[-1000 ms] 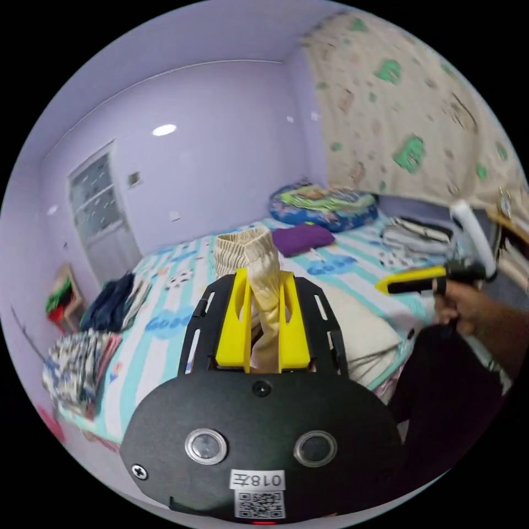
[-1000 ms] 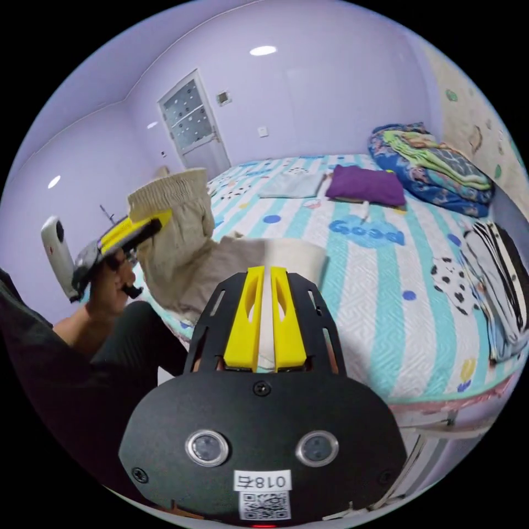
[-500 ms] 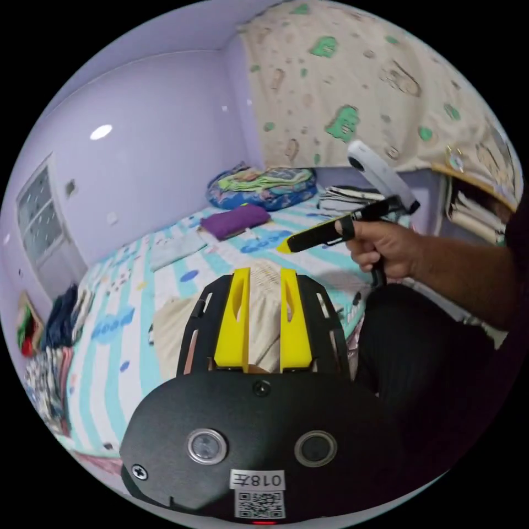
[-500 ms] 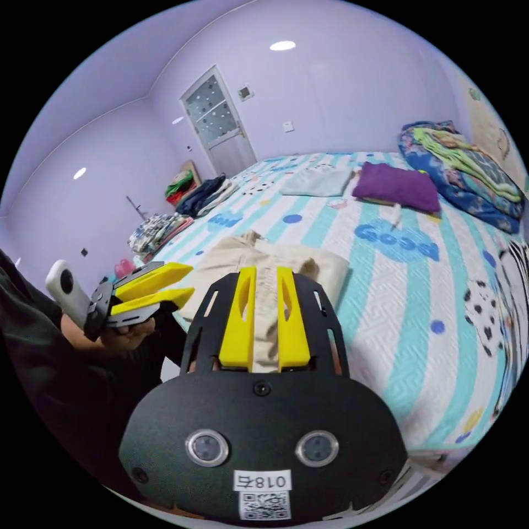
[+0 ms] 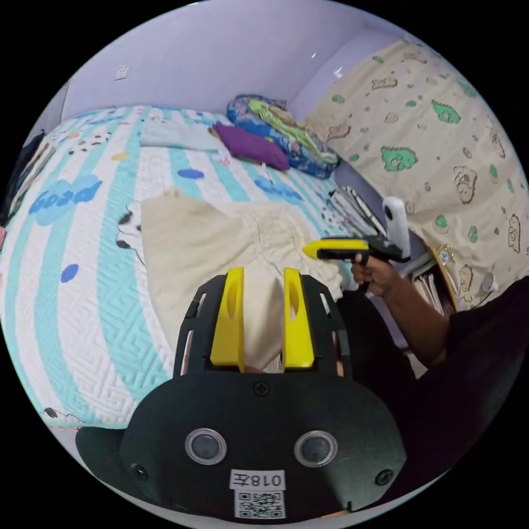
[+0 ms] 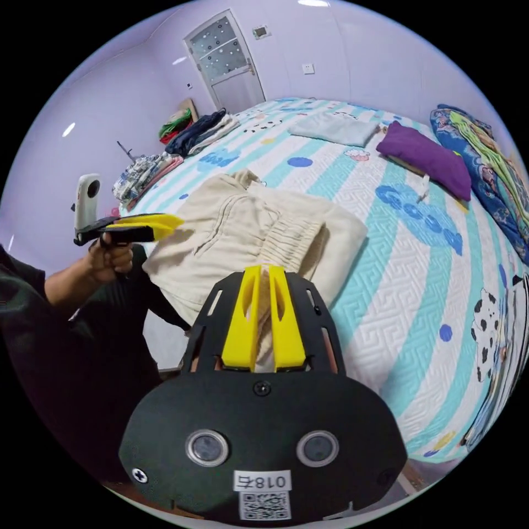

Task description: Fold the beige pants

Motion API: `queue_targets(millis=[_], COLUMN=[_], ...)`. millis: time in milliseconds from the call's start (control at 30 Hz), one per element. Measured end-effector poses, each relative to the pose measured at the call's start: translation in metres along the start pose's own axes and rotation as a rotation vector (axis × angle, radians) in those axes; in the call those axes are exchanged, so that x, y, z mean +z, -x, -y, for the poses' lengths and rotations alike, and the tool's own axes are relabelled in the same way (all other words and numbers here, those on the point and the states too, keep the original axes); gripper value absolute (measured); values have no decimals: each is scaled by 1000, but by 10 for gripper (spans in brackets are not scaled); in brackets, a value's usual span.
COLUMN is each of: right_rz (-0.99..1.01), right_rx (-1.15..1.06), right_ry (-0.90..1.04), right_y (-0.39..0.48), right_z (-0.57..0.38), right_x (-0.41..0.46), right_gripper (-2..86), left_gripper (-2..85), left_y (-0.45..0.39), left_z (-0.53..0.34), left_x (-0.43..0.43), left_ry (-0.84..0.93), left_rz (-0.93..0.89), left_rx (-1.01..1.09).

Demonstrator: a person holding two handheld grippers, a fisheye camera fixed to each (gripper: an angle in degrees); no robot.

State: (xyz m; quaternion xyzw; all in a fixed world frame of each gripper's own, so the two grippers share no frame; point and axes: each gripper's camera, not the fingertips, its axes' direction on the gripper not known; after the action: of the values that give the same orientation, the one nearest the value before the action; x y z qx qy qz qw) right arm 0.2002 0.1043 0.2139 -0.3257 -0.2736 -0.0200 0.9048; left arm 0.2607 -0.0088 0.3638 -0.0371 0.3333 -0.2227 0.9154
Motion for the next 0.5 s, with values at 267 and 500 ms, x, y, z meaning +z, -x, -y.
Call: queue_targets(millis=[267,500], right_rz=[308,609], right_rx=[398,414], right_ry=[-117,-62], right_y=[-118,-130], right_z=[10,8], right_x=[-51,-46], right_gripper=[143,159], left_gripper=[160,172], left_y=[170,231], left_z=[64,88], left_x=[17,86], left_ry=[46,263], left_rz=[-177,-389], left_rx=[-327,-340])
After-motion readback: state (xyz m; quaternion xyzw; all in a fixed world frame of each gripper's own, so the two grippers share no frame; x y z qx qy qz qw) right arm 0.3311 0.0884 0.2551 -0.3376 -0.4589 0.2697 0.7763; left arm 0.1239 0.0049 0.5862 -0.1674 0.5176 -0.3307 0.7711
